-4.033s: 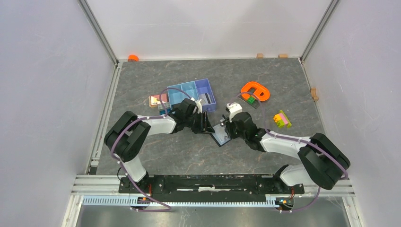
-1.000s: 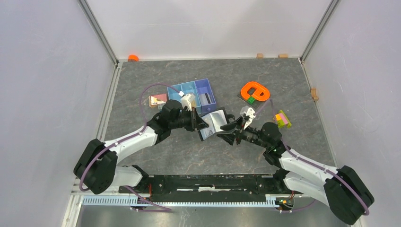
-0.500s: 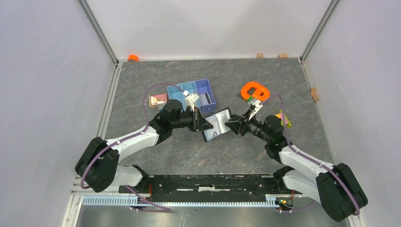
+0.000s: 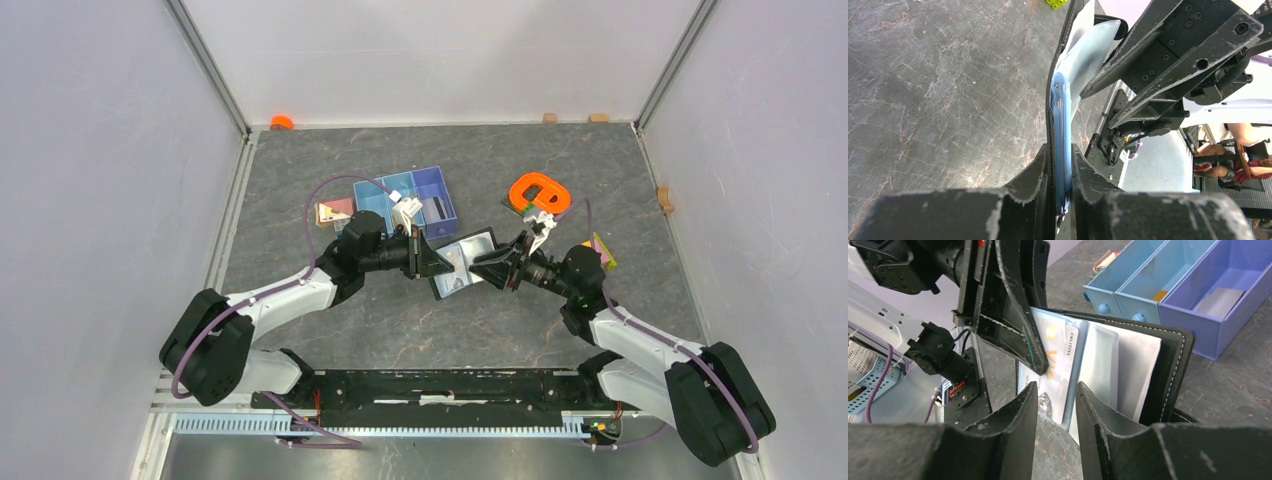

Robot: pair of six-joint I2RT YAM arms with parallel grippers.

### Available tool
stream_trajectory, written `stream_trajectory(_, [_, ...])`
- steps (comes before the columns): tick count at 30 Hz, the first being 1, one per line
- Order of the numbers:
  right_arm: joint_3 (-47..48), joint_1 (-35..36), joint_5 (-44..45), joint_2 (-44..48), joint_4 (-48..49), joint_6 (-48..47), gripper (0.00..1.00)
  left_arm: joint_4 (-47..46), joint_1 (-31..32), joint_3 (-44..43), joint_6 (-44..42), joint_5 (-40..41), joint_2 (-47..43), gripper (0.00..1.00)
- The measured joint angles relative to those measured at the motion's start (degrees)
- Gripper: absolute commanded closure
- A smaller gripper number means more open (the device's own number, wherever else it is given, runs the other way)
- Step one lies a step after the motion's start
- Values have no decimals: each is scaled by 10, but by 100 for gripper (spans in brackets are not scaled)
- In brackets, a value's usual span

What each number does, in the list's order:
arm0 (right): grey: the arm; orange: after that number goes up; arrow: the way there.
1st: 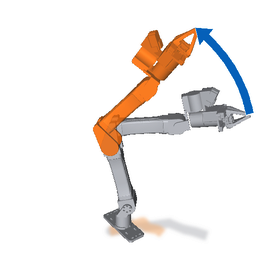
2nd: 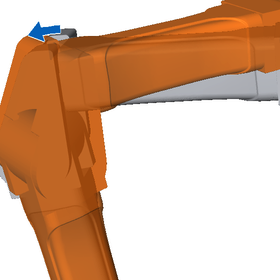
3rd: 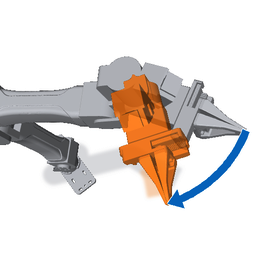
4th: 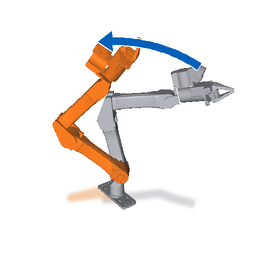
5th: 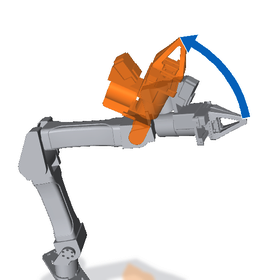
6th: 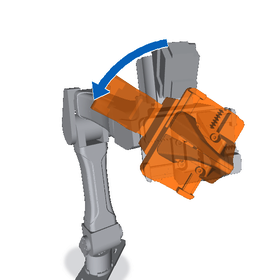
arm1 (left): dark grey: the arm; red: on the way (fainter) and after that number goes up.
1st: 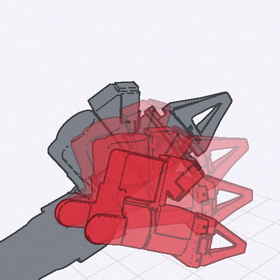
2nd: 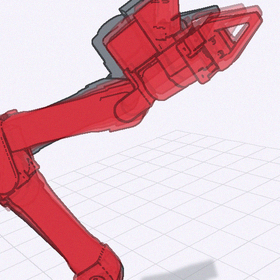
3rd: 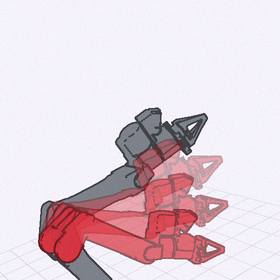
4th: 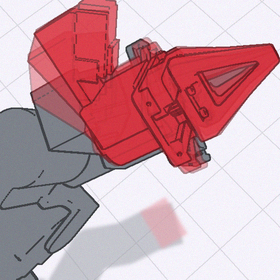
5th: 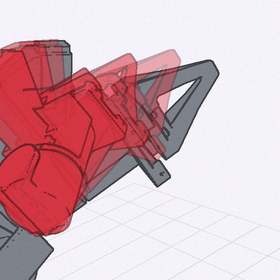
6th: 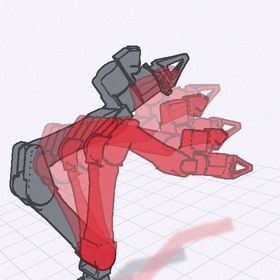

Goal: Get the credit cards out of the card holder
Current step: Remove the credit card from the card holder.

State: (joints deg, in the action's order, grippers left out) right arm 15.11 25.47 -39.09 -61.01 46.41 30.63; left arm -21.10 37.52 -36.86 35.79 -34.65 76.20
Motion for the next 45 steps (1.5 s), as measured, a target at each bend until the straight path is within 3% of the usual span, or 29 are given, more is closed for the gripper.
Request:
stream_trajectory(29, [8, 32, -48, -58, 20, 17, 61, -60, -3, 30, 33, -34, 0, 98])
stream_trajectory(37, [0, 35, -47, -60, 49, 40, 72, -55, -4, 30, 34, -40, 0, 95])
stream_trajectory(45, [-5, 14, -51, -66, 70, 67, 59, -56, -3, 30, 34, -34, -1, 95])
